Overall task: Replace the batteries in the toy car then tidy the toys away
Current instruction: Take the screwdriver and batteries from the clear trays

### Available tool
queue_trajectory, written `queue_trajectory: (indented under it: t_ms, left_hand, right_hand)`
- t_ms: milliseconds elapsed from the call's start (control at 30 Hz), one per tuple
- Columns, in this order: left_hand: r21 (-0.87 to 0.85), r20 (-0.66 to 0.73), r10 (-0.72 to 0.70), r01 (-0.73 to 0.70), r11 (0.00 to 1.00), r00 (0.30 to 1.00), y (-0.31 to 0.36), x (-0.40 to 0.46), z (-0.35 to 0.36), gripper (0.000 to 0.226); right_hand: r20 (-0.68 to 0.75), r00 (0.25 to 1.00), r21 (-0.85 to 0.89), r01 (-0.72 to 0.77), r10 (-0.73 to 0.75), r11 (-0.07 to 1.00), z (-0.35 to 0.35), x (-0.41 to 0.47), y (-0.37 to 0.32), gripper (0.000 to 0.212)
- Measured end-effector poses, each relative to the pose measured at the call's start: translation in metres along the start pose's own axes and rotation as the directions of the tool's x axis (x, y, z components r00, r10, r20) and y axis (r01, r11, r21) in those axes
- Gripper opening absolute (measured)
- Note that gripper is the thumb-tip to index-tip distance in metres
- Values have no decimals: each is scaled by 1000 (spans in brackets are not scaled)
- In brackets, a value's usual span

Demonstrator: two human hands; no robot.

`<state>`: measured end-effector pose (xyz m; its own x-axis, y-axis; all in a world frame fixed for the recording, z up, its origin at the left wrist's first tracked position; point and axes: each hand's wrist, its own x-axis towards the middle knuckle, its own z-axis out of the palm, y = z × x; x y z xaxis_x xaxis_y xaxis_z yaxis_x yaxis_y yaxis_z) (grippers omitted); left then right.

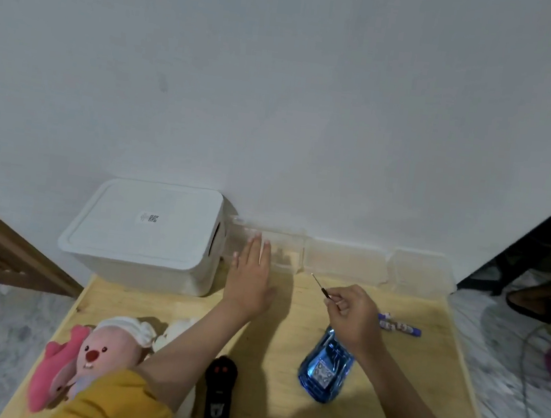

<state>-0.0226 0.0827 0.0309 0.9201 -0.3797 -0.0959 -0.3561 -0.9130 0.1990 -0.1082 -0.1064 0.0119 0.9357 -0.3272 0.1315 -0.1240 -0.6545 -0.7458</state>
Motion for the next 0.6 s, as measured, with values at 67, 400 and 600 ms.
queue_trajectory:
  t_ms: [67,400,600]
  left_hand:
    - [-7,23,29,-29,1000,999,14,-12,5,87]
    - [-181,159,144,-115,977,977,100,-78,49,88]
    - [-119,205,132,-109,987,970,131,-90,66,79]
  right_hand:
    - [-20,999,6,-28,28,1000,-8,-13,8,15]
    - [-24,968,-128,-251,250,959,-52,-73,71,13]
    - [-29,958,-172,-288,287,942,-68,-89,103,12]
